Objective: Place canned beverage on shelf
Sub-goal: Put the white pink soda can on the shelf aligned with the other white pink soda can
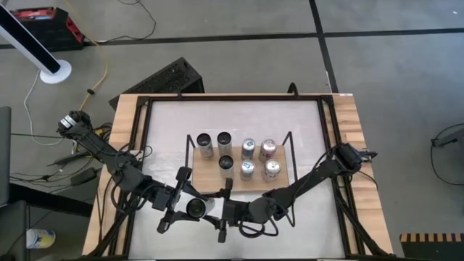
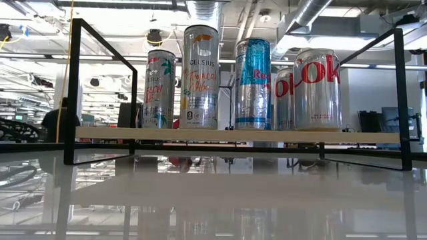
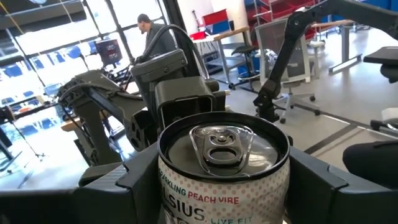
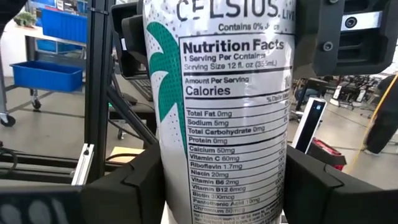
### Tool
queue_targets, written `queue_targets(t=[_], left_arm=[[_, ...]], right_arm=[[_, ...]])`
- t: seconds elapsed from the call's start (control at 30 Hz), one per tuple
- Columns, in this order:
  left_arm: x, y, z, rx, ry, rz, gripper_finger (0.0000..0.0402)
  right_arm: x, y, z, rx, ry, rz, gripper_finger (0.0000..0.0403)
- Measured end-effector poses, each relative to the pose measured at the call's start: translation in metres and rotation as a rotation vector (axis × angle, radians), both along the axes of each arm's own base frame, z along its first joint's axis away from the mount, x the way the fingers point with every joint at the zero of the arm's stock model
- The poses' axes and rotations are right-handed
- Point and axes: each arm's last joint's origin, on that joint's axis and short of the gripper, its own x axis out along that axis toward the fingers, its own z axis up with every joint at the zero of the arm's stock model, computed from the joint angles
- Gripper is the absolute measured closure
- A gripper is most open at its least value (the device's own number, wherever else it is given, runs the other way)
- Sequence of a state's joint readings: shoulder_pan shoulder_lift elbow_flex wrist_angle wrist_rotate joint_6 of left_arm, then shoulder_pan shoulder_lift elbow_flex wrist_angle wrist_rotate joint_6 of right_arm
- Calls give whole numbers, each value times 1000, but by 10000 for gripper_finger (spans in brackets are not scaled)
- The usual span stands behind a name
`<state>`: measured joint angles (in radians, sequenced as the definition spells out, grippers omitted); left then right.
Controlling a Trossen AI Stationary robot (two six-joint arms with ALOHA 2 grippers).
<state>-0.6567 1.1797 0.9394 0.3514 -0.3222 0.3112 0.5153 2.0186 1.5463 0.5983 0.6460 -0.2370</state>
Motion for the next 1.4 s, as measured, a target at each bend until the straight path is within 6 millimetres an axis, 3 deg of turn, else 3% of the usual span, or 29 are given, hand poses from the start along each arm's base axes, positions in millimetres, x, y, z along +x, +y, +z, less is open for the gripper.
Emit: queue_targets(t=[0.3,0.43,0.47,0.63,0.7,0.83,0.97,1.1,1.27,1.4], left_arm=[[-1,-1,0,-15,10,2,168],[-2,-3,-2,-22,20,-18,168],[-2,-3,-2,-26,26,-21,168],[-4,-5,-6,-42,80,7,168],[-5,-7,-9,-35,98,27,168],[-10,-9,-11,-52,135,64,168],[-13,-11,-13,-87,159,104,168],[-21,-8,3,-195,105,92,168],[-26,-6,3,-182,104,87,168],[-30,10,12,-163,65,295,168]], right_arm=[[0,1,-3,44,23,36,142],[-1,3,-6,73,55,62,32],[-1,4,-8,77,77,67,31],[-4,9,-19,21,179,72,139],[-4,9,-22,6,206,77,157],[-6,11,-29,33,280,76,153],[-14,13,-39,109,392,31,94],[-29,18,-74,80,601,-59,44],[-46,17,-73,168,651,-187,36],[-58,27,-90,174,697,-183,44]])
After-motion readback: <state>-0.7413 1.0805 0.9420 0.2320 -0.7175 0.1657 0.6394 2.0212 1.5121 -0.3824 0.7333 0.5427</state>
